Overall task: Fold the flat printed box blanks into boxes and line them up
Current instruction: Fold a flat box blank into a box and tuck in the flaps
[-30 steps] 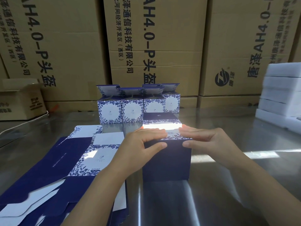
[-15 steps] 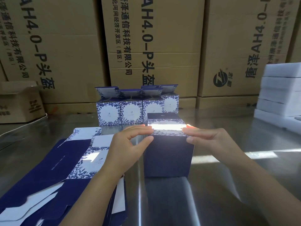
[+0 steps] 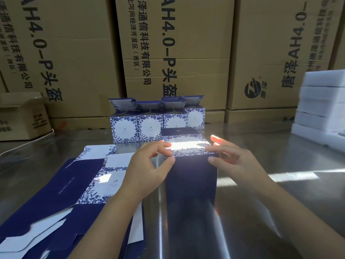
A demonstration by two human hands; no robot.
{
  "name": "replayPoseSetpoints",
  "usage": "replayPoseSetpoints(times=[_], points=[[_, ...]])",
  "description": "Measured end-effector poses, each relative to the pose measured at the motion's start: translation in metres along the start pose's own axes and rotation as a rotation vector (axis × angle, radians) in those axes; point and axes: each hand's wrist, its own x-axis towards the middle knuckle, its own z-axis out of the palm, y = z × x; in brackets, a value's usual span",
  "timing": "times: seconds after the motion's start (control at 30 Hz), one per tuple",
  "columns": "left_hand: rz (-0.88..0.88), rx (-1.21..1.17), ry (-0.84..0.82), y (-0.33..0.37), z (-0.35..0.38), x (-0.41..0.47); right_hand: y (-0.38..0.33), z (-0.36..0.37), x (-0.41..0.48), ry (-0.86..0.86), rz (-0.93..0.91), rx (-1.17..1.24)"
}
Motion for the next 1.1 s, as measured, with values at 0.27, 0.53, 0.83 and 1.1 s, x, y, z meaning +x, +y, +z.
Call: replayPoseSetpoints(times=[0.27,0.53,0.83,1.1], points=[[-0.242,-0.018,-0.263,-0.008,0.003,0.000,0.009,0.005,-0.001,-0.074,0.056,-0.051],[-0.292,0.028,-0.360,-0.017,0.008,-0.002,0.019,0.012,-0.004,-0.137,0.049,-0.167],[-0.291,0.173,-0.216,-0.014,0.017,-0.006,0.023,0.022,-0.007,0.009,0.003,-0.289],[-0.275,0.229,-0.127,-0.012,0.022,-0.005,0.023,0.026,-0.006,0.085,0.021,-0.380]])
